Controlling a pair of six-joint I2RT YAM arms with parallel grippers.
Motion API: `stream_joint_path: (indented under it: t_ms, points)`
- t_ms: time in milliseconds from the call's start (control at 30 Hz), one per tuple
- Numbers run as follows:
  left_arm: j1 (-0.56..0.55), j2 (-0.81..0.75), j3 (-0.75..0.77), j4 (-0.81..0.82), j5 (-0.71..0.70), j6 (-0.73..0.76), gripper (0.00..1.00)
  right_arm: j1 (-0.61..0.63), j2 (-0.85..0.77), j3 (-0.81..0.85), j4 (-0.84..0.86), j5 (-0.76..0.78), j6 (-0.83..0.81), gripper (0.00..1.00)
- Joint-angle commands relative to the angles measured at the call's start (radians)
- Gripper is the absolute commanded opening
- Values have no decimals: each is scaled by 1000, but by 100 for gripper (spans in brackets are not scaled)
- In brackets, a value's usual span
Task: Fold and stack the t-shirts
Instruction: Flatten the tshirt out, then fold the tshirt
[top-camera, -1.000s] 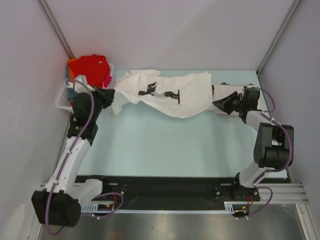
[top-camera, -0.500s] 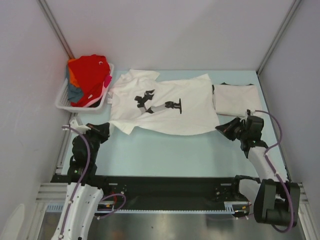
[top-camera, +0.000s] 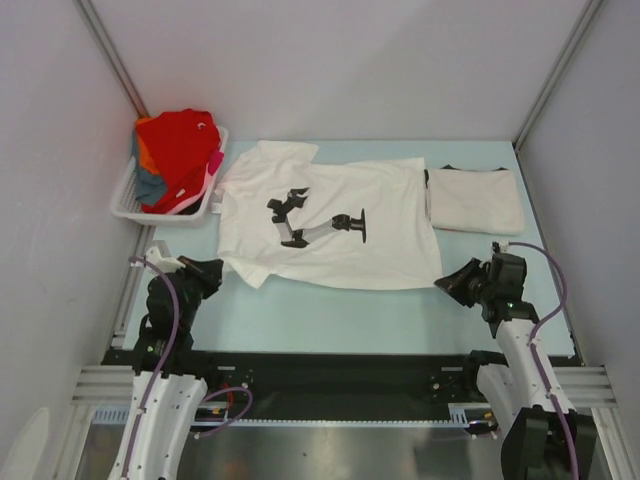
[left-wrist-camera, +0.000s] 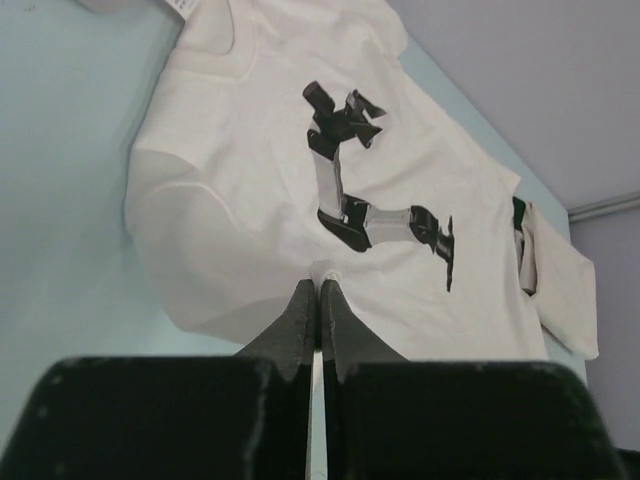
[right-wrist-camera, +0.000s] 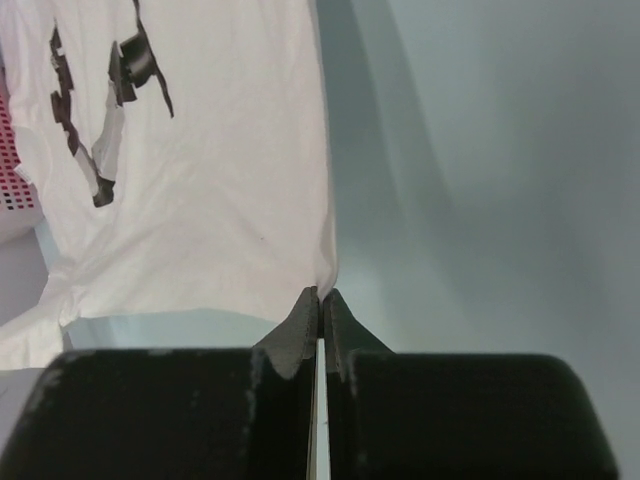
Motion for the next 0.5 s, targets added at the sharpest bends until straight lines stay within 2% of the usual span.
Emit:
stream_joint_path:
  t_ms: [0,233,467]
  points:
    - [6,80,-1,68,48,1,0,34,36,14,30,46,-17,0]
    - [6,224,49,174,35,13,0,152,283,80,179,92,13,0]
    - [6,344,140,251,-13,35,1,156,413,238,197,126,20,0]
